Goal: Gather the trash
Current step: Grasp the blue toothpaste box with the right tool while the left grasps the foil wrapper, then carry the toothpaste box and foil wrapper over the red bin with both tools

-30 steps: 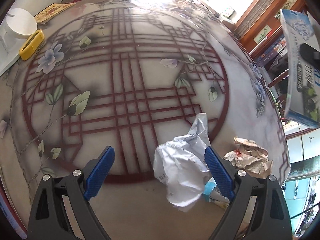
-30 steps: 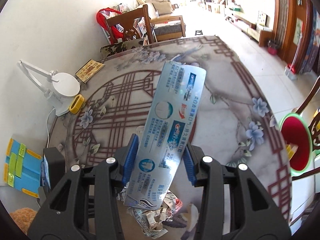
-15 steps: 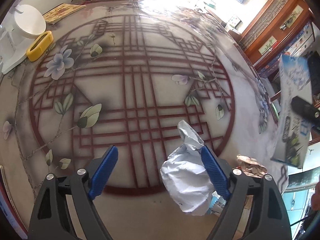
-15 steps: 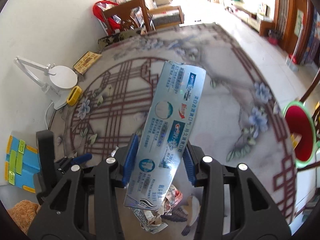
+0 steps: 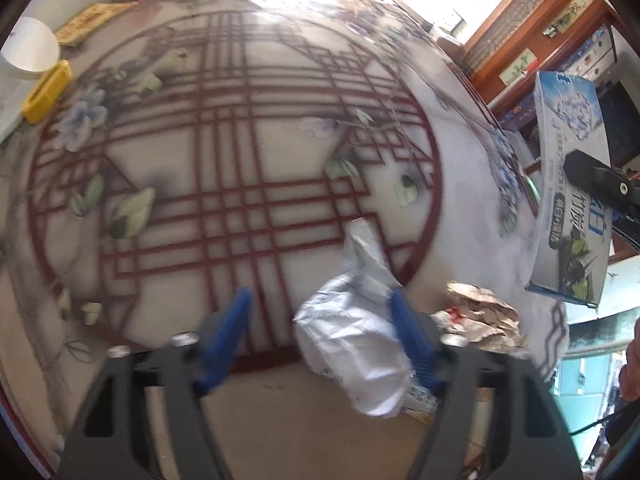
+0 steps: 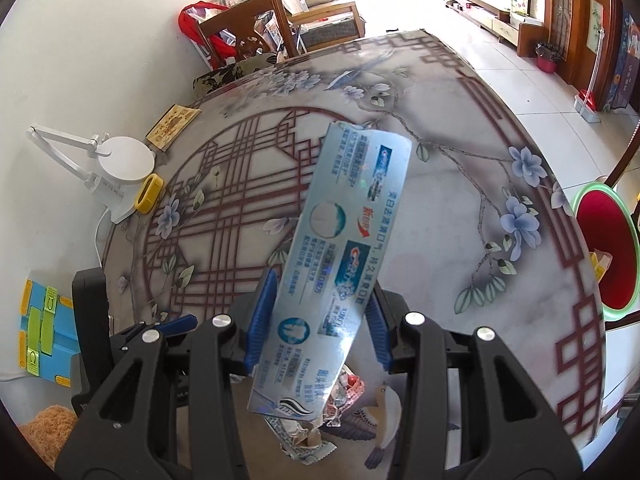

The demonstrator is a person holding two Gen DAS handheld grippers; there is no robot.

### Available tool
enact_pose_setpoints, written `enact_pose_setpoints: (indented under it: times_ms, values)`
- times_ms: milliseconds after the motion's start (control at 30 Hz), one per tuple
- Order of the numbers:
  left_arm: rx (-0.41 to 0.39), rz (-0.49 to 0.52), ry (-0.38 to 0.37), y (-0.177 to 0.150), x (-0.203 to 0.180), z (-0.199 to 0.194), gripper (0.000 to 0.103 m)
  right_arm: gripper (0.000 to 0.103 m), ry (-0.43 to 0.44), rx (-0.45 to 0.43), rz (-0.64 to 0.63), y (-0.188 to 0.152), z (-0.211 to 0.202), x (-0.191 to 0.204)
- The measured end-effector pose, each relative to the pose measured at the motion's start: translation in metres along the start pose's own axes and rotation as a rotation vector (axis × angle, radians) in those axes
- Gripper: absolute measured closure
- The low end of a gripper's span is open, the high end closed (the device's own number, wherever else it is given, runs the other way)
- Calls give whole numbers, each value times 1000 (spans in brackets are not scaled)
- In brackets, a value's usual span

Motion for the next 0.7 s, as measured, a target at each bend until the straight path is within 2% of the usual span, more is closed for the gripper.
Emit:
enact_pose_setpoints:
  times_ms: [100,267,533,700]
  values:
    - [-19,11,1,3,-11,-6,71,61,2,-3,5,0,-3,-5]
    - [-101,0,23,22,-25,-30,84,61,-9,-26,3,1,-16,-17]
    - [-237,-8,3,53,-65,-74,85,61,-16,-68,13,6,-43,-48]
    - [-272,9,-8,63,-99,-83,85,61,-7,-81,21,8,-55,-73]
Point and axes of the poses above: each gripper's, at about its wrist camera, not at the fingertips, and z roughly the way its jaws point, x to its left, y to its top, the point moved 9 cm from there along z, roughly the way its jaws point, and after that the axes turned 13 degrees about x, right-handed, at the moved point
